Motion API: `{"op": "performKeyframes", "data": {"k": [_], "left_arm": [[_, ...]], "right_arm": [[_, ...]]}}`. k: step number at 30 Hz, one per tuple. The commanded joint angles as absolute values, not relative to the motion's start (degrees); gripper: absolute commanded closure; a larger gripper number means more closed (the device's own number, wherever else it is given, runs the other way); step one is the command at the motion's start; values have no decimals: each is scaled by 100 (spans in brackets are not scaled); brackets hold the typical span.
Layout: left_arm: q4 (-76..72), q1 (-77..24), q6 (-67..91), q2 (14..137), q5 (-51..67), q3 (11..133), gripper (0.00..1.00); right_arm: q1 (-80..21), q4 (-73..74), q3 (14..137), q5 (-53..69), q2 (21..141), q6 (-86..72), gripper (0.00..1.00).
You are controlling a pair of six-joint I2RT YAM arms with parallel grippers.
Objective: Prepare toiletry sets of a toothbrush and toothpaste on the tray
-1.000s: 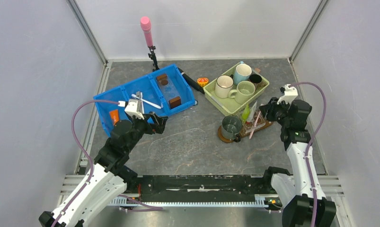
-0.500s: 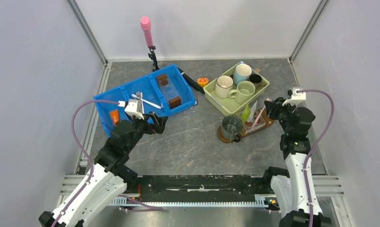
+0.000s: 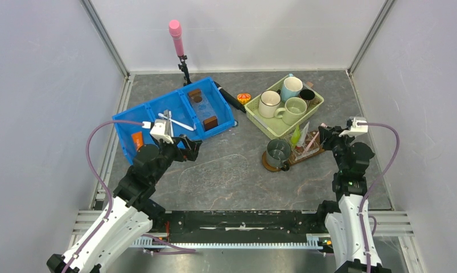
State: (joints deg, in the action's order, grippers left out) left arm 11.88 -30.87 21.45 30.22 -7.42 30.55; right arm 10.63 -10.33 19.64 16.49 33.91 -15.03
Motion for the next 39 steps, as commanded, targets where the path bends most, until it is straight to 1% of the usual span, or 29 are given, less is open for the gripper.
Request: {"op": "performKeyframes", "data": {"k": [1, 10, 18, 23, 32, 39], "left_arm": [[976, -3059, 1950, 3013, -826, 3032, 0], [973, -3059, 1945, 2997, -826, 3034, 0], [984, -3059, 1942, 2983, -835, 3026, 0], [976, -3059, 1937, 2988, -826, 3038, 0], [958, -3059, 1938, 2990, -801, 3024, 0], [956, -3063, 1942, 2984, -782, 3027, 0]], "right_arm": [[1085, -1439, 1877, 1245, 3173, -1571, 91], [1090, -1968, 1688, 1094, 3119, -1863, 92], [1090, -2735, 1348, 1496, 3014, -1889, 94], [1090, -2838, 1142, 1424, 2714, -1757, 95], [1088, -3568, 459, 1221, 1986, -1574, 95], [1088, -3579, 361, 1264, 1890, -1555, 93]]}}
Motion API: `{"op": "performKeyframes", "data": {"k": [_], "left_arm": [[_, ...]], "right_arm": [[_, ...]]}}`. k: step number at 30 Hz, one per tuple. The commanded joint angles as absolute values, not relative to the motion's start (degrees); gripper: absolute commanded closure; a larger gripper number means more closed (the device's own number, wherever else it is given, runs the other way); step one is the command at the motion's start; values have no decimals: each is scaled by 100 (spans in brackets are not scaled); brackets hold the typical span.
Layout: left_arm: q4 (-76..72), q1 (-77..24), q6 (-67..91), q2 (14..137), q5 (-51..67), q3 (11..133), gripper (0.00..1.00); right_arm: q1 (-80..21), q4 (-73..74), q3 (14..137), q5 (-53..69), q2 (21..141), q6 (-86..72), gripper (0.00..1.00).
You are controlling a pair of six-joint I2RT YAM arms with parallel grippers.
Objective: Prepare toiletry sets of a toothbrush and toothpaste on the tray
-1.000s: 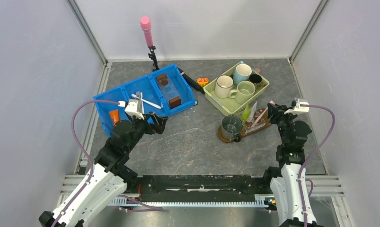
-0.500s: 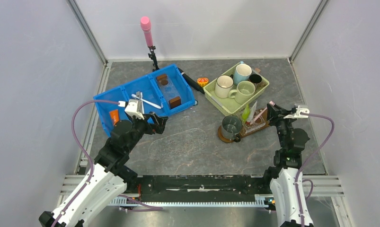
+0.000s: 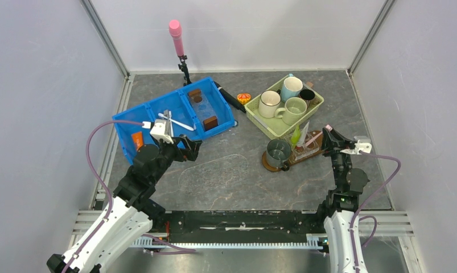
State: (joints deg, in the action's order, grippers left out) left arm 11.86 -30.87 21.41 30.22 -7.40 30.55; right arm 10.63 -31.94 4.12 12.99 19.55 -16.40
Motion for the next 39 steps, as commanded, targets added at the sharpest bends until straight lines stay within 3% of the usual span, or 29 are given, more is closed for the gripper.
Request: {"op": "performKeyframes", "data": {"k": [1, 39], "left_arm": [[958, -3059, 1942, 2982, -774, 3029, 0], [923, -3059, 1938, 2963, -738, 3011, 0]], "right_arm": [[1090, -3605, 336, 1257, 1893, -1590, 93], [1085, -4049, -262, 1544, 2018, -1536, 83]]}}
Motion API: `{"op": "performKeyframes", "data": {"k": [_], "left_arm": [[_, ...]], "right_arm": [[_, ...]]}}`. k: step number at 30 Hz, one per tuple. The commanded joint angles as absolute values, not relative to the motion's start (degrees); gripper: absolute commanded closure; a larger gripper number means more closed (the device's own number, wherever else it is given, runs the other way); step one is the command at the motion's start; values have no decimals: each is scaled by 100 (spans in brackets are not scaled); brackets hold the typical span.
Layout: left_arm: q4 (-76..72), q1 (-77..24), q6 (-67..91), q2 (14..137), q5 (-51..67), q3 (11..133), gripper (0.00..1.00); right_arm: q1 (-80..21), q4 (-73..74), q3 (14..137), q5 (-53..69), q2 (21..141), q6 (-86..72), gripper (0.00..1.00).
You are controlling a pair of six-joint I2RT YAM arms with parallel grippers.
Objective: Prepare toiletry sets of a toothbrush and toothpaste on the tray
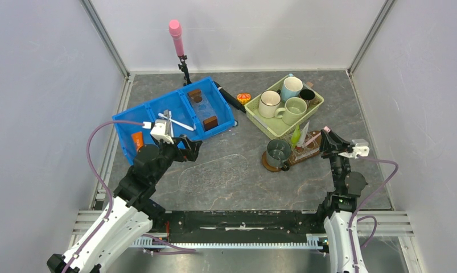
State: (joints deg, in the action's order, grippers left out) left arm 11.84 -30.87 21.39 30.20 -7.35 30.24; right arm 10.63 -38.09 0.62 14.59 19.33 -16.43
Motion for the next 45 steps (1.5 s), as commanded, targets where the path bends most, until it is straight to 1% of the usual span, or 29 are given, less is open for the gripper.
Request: {"op": "performKeyframes", "data": {"k": [1, 14, 35, 45], "left_arm": [[923, -3059, 1942, 2963, -741, 3013, 0], [959, -3061, 1933, 2899, -760, 2998, 0], [940, -3059, 1933, 2900, -734, 2995, 0], [928, -3059, 1929, 2901, -712, 2990, 0]], "right_arm": [[1085, -4081, -271, 1550, 2035, -1536, 82], [1082, -4368, -395, 1640, 2325, -1557, 78], [1090, -4342, -848, 1712, 2009, -1372, 75], [1089, -4290, -819, 1732, 2183, -1321, 72]]}}
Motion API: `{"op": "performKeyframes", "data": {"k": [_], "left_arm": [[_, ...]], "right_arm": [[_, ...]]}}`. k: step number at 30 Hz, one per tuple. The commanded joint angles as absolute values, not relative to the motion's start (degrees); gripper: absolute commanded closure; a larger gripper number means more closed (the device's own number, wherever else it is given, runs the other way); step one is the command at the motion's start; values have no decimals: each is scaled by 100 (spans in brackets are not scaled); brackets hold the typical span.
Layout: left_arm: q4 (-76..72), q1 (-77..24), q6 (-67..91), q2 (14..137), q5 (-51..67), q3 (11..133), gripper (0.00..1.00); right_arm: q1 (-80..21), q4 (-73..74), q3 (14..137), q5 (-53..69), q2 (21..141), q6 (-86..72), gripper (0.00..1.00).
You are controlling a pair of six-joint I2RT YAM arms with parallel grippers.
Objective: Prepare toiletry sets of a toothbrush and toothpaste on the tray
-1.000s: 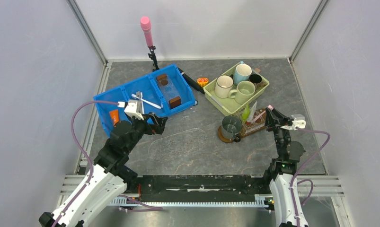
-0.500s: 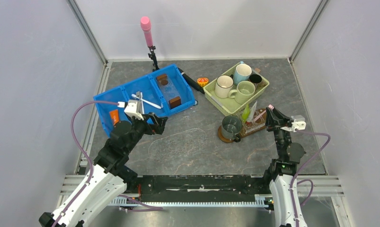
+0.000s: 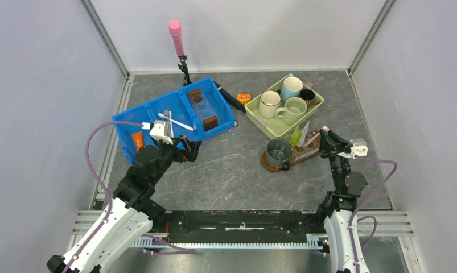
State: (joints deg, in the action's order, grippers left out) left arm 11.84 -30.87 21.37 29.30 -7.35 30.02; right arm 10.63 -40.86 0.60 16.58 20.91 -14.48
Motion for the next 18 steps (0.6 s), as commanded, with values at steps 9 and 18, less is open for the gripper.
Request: {"op": "performKeyframes", "data": {"k": [9, 18], "left_arm": [[932, -3059, 1929, 2879, -711, 2991, 0], [936, -3059, 1930, 2860, -688, 2993, 0]], "right_arm": [[1076, -4228, -763, 1776, 2368, -1233, 70], [1081, -4274, -892, 1817, 2300, -1226, 68]]}}
